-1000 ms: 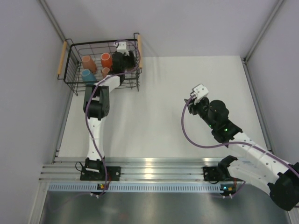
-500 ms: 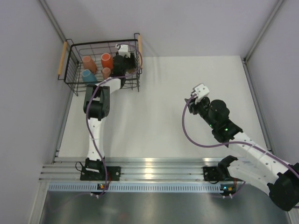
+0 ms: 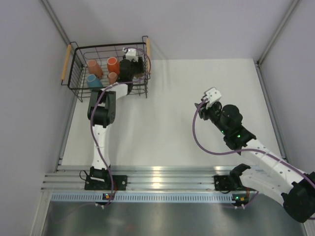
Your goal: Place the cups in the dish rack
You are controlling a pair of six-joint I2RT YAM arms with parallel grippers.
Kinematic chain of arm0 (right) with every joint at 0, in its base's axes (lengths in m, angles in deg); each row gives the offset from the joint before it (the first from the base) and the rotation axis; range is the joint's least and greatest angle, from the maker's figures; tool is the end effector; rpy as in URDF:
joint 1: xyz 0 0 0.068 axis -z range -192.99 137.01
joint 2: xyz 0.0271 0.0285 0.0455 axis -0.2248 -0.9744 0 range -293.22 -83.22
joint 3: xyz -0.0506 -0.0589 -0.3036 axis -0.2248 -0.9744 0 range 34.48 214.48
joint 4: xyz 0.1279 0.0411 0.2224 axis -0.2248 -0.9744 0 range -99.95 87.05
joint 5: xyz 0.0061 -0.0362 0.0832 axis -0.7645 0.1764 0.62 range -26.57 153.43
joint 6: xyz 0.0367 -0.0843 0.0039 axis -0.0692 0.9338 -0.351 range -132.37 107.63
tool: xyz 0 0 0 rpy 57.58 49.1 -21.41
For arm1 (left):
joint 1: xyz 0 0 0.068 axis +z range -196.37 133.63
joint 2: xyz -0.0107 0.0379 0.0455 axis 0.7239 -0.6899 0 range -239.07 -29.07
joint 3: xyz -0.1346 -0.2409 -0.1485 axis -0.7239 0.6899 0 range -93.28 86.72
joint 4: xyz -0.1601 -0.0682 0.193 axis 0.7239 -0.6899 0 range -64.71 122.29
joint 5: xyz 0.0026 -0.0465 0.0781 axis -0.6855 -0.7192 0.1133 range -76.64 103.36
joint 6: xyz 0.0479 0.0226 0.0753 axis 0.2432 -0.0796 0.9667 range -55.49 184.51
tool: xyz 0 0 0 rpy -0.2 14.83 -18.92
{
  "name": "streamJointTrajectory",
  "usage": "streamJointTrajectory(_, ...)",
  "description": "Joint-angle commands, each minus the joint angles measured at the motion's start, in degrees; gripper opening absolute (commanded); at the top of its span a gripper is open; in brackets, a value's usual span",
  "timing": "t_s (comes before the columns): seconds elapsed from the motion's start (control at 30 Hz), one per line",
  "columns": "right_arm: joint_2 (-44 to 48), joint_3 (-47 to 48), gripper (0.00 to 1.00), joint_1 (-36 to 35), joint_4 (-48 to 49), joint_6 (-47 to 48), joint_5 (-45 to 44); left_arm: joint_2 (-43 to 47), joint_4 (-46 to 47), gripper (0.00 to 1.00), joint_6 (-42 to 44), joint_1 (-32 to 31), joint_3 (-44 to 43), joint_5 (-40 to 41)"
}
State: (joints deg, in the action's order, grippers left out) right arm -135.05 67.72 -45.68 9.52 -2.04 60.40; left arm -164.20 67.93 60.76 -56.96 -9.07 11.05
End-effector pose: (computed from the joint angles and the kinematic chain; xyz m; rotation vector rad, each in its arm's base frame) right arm 0.2013 0.1240 0.3164 -0.5799 1.5806 0.2496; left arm 0.6080 -0.1170 0.2111 0.1287 1.6351 -0.2245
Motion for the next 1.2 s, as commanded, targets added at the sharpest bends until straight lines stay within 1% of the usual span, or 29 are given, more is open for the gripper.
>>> streamJointTrajectory(0.0, -0.1, 0.3, 0.38, 1.1, 3.8, -0.9, 1.3, 0.5, 3.2, 0.00, 0.8, -1.3, 1.0, 0.2)
streamJointTrajectory(0.17, 0.5, 0.1, 0.38, 1.1, 3.8, -0.9, 1.4, 0.6, 2.8, 0.00, 2.1, -1.3, -1.0, 1.1)
streamJointTrajectory(0.33, 0.9, 0.0, 0.38, 1.2, 3.7, -0.9, 1.4, 0.2, 3.1, 0.00, 2.8, -1.3, -0.1, 1.7)
streamJointTrajectory(0.37, 0.9, 0.0, 0.38, 1.3, 3.7, -1.0, 1.4, 0.0, 3.6, 0.00, 2.8, -1.3, 0.2, 3.7)
streamJointTrajectory(0.4, 1.0, 0.0, 0.38, 1.3, 3.6, -0.9, 1.4, -0.3, 4.3, 0.00, 2.7, -1.2, 0.3, 4.0)
streamJointTrajectory(0.6, 0.3, 0.2, 0.38, 1.4, 3.6, -0.9, 1.5, -1.4, 8.8, 0.00, 0.1, -1.2, 2.3, 7.0)
streamJointTrajectory(0.83, -0.6, 0.6, 0.38, 1.6, 3.3, -0.8, 1.7, -2.9, 9.8, 0.00, -4.9, -1.2, 2.1, 5.4)
streamJointTrajectory(1.0, -0.8, 0.6, 0.38, 1.9, 3.4, -0.9, 1.9, -2.2, 10.2, 0.00, -2.9, -1.3, 2.4, 6.9)
streamJointTrajectory(1.17, -1.5, 0.7, 0.38, 2.0, 3.3, -1.1, 2.1, 1.0, 10.6, 0.00, 0.3, -0.6, 3.1, 9.1)
